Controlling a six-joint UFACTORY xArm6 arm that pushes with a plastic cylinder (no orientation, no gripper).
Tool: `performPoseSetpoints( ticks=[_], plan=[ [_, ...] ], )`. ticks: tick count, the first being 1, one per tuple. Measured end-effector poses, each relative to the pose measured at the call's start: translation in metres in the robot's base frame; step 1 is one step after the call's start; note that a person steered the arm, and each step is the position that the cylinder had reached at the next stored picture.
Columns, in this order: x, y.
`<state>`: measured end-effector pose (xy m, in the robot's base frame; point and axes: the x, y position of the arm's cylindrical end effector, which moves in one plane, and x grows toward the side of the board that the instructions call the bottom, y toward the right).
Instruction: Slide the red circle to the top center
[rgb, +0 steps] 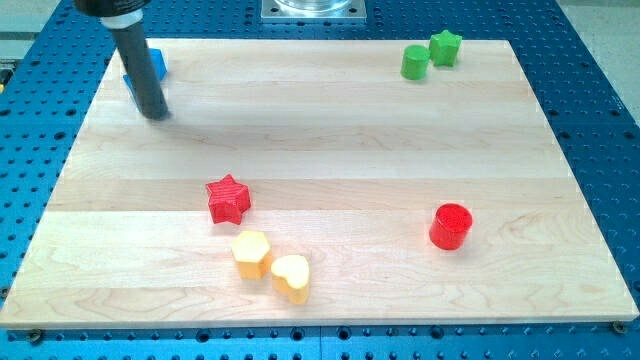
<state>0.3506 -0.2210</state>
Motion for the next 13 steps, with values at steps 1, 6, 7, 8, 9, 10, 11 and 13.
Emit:
performPoseSetpoints(
  ticks=[1, 6, 7, 8, 9, 10, 11, 13],
  plan=[
    [-0.045, -0.012],
    [-0.009, 0.078],
    [0.020, 0.101],
    [0.025, 0.117],
    [0.025, 0.118],
    [0.034, 0.131],
    [0.090, 0.203],
    [0.109, 0.296]
  ],
)
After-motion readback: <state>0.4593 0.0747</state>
